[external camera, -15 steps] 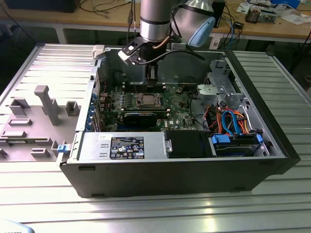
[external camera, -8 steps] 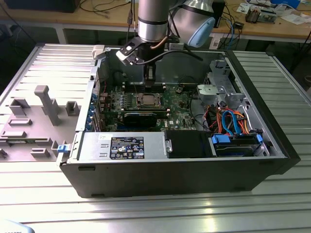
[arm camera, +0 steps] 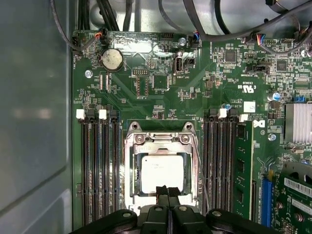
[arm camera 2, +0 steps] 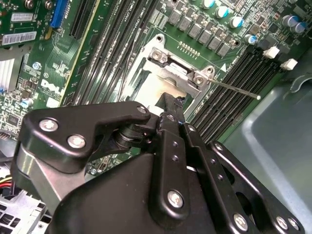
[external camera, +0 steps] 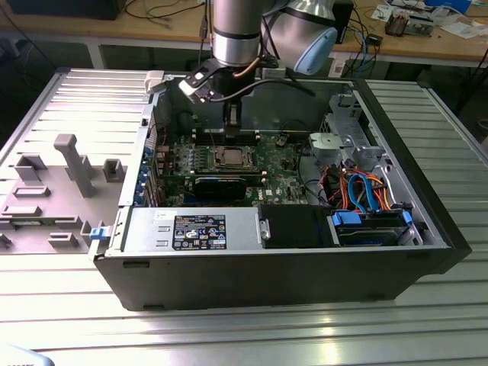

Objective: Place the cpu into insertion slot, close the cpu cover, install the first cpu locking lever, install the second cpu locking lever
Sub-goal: 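Close the cpu cover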

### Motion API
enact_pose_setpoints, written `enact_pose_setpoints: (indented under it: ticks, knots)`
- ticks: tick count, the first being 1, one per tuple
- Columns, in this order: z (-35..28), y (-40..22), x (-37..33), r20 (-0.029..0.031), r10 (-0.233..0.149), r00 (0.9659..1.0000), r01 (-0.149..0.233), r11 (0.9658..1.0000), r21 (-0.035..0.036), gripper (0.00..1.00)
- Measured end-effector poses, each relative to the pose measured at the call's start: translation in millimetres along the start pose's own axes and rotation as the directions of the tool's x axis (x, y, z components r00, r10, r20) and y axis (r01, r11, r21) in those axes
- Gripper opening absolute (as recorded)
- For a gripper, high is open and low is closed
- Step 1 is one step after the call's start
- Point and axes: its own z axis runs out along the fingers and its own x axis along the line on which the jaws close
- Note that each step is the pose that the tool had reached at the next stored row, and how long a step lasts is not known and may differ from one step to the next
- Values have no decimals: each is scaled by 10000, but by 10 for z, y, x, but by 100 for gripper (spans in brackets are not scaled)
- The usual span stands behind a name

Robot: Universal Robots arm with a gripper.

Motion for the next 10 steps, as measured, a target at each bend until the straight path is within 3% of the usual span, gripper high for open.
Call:
enact_pose_setpoints:
  ticks: [10]
  knots:
    - [41, -53, 5, -1, 0, 10000, 0, 10000, -1, 11]
